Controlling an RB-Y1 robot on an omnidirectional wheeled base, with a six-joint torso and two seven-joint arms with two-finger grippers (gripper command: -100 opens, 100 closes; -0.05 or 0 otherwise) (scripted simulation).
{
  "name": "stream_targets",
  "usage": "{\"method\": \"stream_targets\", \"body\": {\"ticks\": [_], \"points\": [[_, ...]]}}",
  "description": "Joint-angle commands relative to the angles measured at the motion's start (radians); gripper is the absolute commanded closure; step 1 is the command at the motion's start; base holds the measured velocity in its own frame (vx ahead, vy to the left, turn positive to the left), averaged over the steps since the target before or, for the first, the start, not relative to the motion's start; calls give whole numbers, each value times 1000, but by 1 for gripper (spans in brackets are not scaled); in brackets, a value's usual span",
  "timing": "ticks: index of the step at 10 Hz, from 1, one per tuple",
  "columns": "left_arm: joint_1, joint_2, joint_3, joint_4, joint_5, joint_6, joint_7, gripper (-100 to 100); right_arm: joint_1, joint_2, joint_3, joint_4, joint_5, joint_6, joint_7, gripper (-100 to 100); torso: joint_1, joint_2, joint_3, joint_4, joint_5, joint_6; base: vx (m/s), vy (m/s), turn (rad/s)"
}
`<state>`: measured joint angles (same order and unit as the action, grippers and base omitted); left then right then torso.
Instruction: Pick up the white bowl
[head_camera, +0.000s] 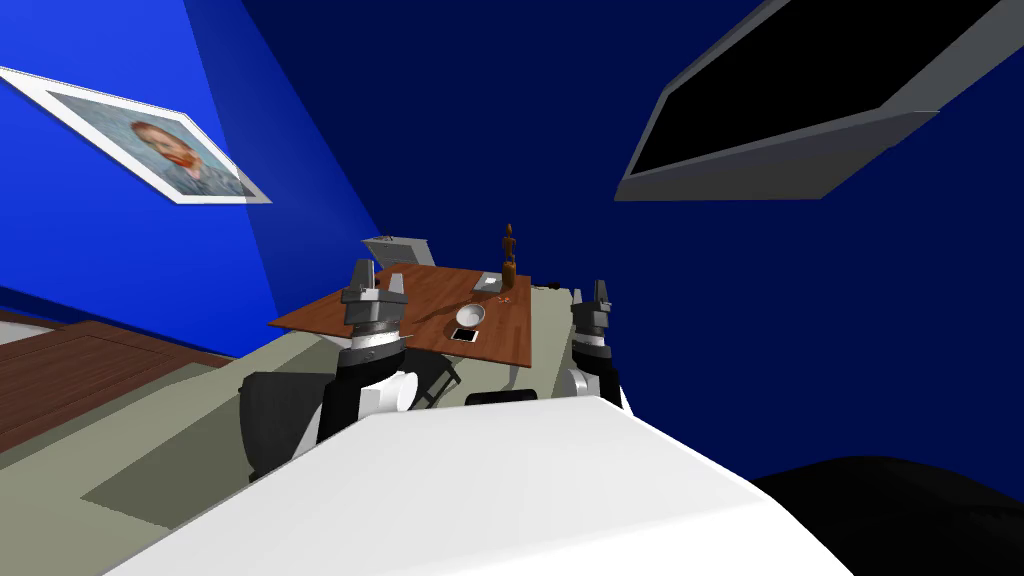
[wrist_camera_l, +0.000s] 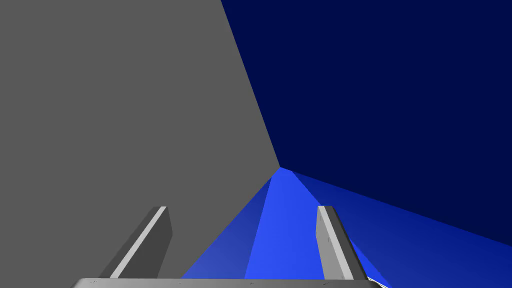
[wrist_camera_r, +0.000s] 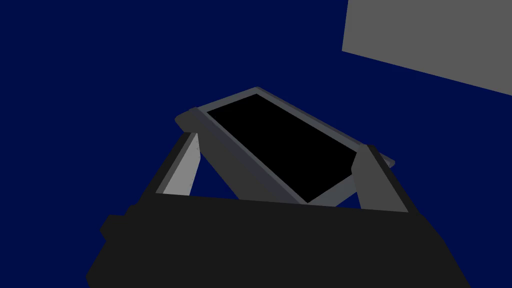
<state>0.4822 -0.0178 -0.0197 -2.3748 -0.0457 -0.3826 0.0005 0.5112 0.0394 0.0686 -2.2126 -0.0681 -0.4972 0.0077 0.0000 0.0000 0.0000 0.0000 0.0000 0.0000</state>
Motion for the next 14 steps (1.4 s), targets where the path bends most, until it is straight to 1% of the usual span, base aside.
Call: {"method": "stream_targets", "body": {"ticks": [1, 4, 6, 8, 9, 10, 11, 12, 13, 14], "points": [[-11, 31, -2, 13, 2, 4, 2, -100, 0, 0, 0, 0, 0, 0, 0, 0, 0, 0, 0, 0, 0, 0, -60, 3, -32], [-56, 97, -11, 68, 12, 24, 10, -100, 0, 0, 0, 0, 0, 0, 0, 0, 0, 7, 4, 1, 0, 0, -111, 6, -40], [-102, 134, -21, 124, 23, 45, 18, -100, 0, 0, 0, 0, 0, 0, 0, 0, 5, 8, 4, 2, 1, 0, -120, 73, -46], [-158, 164, -32, 190, 37, 74, 29, -100, 0, 0, 0, 0, 0, 0, 0, 0, 5, 8, 5, 2, 1, 0, -127, 64, -45], [-158, 164, -32, 195, 37, 74, 29, -100, 0, 0, 0, 0, 0, 0, 0, 0, 5, 8, 5, 2, 1, 0, -77, 42, -16], [-190, 178, -39, 235, 45, 92, 36, -100, 0, 0, 0, 0, 0, 0, 0, 0, 3, 6, 3, 1, 1, 0, -74, 34, -22], [-219, 190, -46, 261, 53, 110, 42, -100, 0, 0, 0, 0, 0, 0, 0, 0, 3, 5, 3, 1, 1, 0, -108, 53, -42], [-224, 190, -46, 278, 53, 110, 42, -100, 0, 0, 0, 0, 0, 0, 0, 0, 4, 6, 3, 1, 1, 0, -74, 38, -25], [-261, 200, -53, 315, 62, 131, 50, -100, 0, 0, 0, 0, 0, 0, 0, 0, 3, 5, 3, 1, 1, 0, -58, 49, -18], [-261, 200, -53, 324, 62, 131, 50, -100, 0, 0, 0, 0, 0, 0, 0, 0, 4, 4, 2, 1, 1, 0, -41, 37, -17]]}}
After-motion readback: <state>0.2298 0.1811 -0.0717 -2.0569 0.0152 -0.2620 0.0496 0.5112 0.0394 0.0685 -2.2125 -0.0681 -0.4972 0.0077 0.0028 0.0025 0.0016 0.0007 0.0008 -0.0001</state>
